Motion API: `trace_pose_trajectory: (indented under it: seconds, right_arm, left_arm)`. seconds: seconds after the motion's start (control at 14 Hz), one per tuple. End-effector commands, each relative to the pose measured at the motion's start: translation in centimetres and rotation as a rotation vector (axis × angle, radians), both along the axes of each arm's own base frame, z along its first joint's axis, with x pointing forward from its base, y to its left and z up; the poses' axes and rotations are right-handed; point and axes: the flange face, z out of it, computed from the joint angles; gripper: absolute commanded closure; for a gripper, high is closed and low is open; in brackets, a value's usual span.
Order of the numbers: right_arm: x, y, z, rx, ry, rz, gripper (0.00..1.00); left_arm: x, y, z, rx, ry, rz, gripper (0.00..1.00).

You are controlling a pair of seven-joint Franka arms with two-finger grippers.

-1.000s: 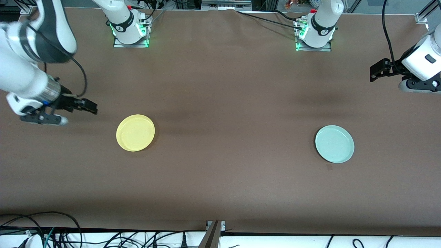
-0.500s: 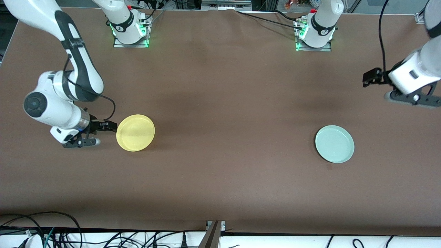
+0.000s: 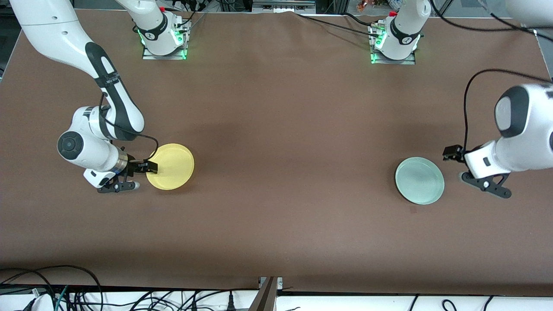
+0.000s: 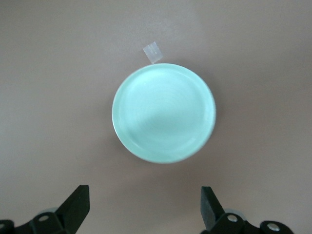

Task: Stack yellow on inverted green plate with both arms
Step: 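Reach the right gripper to the yellow plate while the left gripper reaches the green plate, then grasp the green plate rim with the left gripper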

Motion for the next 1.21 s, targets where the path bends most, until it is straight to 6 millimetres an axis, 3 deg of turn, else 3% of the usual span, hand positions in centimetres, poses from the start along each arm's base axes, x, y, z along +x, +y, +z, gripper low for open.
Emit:
trace_pose_trajectory:
  seconds: [0.0, 0.21, 0.29, 0.36, 0.5, 0.64, 0.79, 1.0, 1.14]
  right_arm:
    - [0.2, 0.3, -0.5, 0.011, 0.000, -0.004, 0.11]
    - [0.0, 0.1, -1.1, 0.010, 0.014, -0.011, 0.50]
    - [-0.1, 0.0, -1.2, 0.010, 0.018, -0.018, 0.68]
    - [-0.1, 0.1, -1.2, 0.010, 0.019, -0.036, 0.83]
    - [0.0, 0.3, -1.2, 0.008, 0.018, -0.078, 1.00]
    - [-0.1, 0.8, -1.7, 0.006, 0.026, -0.083, 1.00]
    - [0.0, 0.8, -1.6, 0.006, 0.024, -0.091, 1.00]
    - [0.7, 0.8, -0.4, 0.006, 0.001, -0.116, 1.00]
    - [1.5, 0.9, 0.9, 0.009, -0.024, -0.138, 1.00]
  left_arm:
    - [1.5, 3.9, -5.4, -0.032, -0.025, -0.197, 0.00]
    - [2.3, 5.6, -11.9, -0.049, -0.062, -0.292, 0.00]
    - [2.4, 6.3, -13.4, -0.056, -0.082, -0.292, 0.00]
    - [2.3, 6.3, -14.2, -0.059, -0.083, -0.299, 0.00]
    - [2.1, 6.1, -14.8, -0.063, -0.074, -0.301, 0.00]
    - [2.3, 4.3, -16.0, -0.088, -0.067, -0.321, 0.00]
    - [2.1, 4.2, -17.5, -0.095, -0.047, -0.320, 0.25]
    - [2.0, 4.2, -18.8, -0.112, -0.038, -0.307, 0.31]
    - [2.0, 4.2, -18.6, -0.110, -0.039, -0.308, 0.71]
